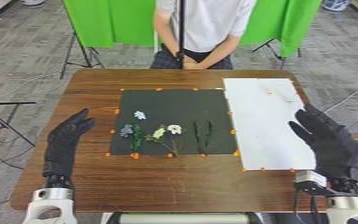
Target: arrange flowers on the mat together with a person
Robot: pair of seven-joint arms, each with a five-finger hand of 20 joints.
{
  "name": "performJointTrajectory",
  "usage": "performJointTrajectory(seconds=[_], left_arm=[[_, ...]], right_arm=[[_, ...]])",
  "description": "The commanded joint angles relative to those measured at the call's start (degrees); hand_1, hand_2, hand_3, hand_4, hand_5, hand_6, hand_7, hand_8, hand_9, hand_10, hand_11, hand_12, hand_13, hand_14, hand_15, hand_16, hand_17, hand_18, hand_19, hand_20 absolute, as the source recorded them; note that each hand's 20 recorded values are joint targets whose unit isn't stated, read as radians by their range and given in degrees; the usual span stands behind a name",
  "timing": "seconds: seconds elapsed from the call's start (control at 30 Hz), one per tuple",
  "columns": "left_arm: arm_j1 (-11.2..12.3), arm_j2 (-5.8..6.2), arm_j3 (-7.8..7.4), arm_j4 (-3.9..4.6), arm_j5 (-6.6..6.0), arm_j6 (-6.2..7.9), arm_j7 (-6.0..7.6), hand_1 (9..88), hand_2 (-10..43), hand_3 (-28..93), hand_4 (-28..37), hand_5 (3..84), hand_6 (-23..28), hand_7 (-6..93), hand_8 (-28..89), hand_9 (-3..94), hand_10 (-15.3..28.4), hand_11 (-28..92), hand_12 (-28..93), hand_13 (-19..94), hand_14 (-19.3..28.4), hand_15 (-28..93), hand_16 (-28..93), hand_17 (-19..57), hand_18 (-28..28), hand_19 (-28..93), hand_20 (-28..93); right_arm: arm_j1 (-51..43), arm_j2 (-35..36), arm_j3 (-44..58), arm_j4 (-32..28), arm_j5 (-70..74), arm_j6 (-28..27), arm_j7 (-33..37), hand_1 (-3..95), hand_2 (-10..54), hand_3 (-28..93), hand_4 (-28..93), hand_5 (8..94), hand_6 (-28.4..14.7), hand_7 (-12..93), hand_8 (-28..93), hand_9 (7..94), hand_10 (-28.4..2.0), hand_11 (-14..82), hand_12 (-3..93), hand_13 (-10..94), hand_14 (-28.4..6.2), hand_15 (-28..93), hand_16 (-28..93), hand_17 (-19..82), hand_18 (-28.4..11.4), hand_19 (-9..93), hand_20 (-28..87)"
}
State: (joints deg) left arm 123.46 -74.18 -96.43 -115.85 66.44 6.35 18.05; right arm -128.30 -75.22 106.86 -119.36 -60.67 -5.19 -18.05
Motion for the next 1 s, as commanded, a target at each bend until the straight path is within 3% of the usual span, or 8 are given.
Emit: performJointTrajectory(seconds=[0.03, 0.2, 0.27, 0.33, 0.4, 0.53, 0.7, 1.0], left_arm=[[0.98, -0.52, 0.03, 0.04, 0.11, 0.14, -0.08, 21.3, -5.7, 72, -20.2, 46.6, 3.4, 11.3, -6, 47.7, 14.0, 16, 13, 37, 16.5, 13, 0, 6.6, 10.5, 6, 15], [0.51, -0.4, 0.2, 0.16, 0.14, 0.27, -0.16, 21.4, -5.7, 72, -20.2, 46.6, 3.4, 11.1, -6, 47.8, 14.1, 16, 13, 37, 16.4, 13, 0, 6.6, 10.5, 6, 15], [0.59, -0.39, 0.29, 0.11, 0.15, 0.36, -0.15, 21.3, -5.7, 72, -20.2, 46.6, 3.4, 11.1, -6, 47.7, 14.1, 16, 13, 37, 16.4, 13, 0, 6.6, 10.6, 6, 15], [0.58, -0.47, 0.42, 0.1, 0.17, 0.36, -0.04, 21.3, -5.7, 72, -20.1, 46.5, 3.4, 11.2, -6, 47.8, 14.1, 16, 13, 37, 16.4, 13, 0, 6.6, 10.6, 7, 15], [0.59, -0.5, 0.48, 0.06, 0.23, 0.4, -0.14, 21.3, -5.7, 72, -20.2, 46.6, 3.4, 11.1, -6, 47.8, 14.1, 16, 13, 37, 16.4, 13, 0, 6.6, 10.6, 7, 15], [0.97, -0.54, 0.42, -0.07, 0.06, 0.77, 0.01, 21.3, -5.7, 72, -20.2, 46.5, 3.4, 11.1, -6, 47.8, 14.1, 16, 13, 37, 16.4, 13, 0, 6.6, 10.6, 7, 15], [0.96, -0.48, 0.55, -0.11, 0.12, 0.62, 0.18, 21.3, -5.8, 72, -20.2, 46.6, 3.5, 11.1, -6, 47.8, 14.0, 16, 13, 37, 16.4, 13, 0, 6.6, 10.6, 7, 15], [1.16, -0.43, 0.51, -0.2, 0.01, 0.63, 0.36, 21.3, -5.6, 72, -20.2, 46.5, 3.4, 11.1, -6, 47.8, 14.1, 16, 13, 37, 16.5, 13, 0, 6.5, 10.6, 7, 15]], right_arm=[[10.71, 10.06, -0.29, -0.15, -19.26, 16.69, 5.24, 14.6, -3.9, 73, -19, 47.0, -1.3, 11, -8, 44.0, -15.1, 5.4, 12.6, 33, -10.5, 14, 4, 19, -16.4, 10, 26], [22.63, 19.1, -4.79, 3.48, -46.12, 19.79, 20.84, 20.3, -9.3, 71, -18, 45.4, -2.5, 11, -8, 45.1, -15.4, 5.3, 13.9, 39, -12.5, 14, 7, 22, -17.2, 22, 30], [26.55, 21.27, -5.06, 5.03, -53.82, 12.3, 25.89, 19.6, -9.5, 68, -19, 44.0, -2.8, 9, -8, 44.2, -15.3, 5.1, 14.0, 42, -14.3, 14, 10, 23, -18.0, 28, 32], [32.05, 23.81, -7.51, 7.35, -59.31, 1.93, 31.14, 18.6, -9.5, 66, -22, 41.3, -3.3, 7, -7, 42.2, -16.8, 4.7, 14.4, 44, -15.3, 15, 12, 23, -18.8, 32, 33], [38.91, 26.76, -13.92, 11.38, -63.51, -4.67, 36.38, 17.5, -9.5, 64, -25, 38.9, -3.7, 6, -6, 40.4, -18.1, 4.2, 14.8, 46, -16.2, 15, 15, 23, -20.1, 38, 33], [47.15, 29.18, -23.49, 18.95, -69.15, -6.77, 39.04, 18.2, -9.5, 60, -28, 38.0, -3.9, 5, -6, 41.8, -19.8, 4.6, 15.3, 55, -17.3, 17, 19, 27, -21.3, 49, 35], [55.6, 30.89, -34.28, 27.12, -74.82, -8.75, 40.79, 20.4, -9.5, 61, -28, 40.0, -3.7, 5, -6, 48.7, -20.3, 6.5, 17.0, 63, -16.0, 23, 23, 30, -21.7, 57, 38], [60.55, 31.21, -42.67, 34.09, -79.57, -7.31, 41.01, 24.0, -9.5, 63, -28, 43.6, -2.2, 8, -7, 57.1, -19.2, 10.2, 20.2, 69, -14.0, 30, 24, 33, -21.9, 64, 41]])
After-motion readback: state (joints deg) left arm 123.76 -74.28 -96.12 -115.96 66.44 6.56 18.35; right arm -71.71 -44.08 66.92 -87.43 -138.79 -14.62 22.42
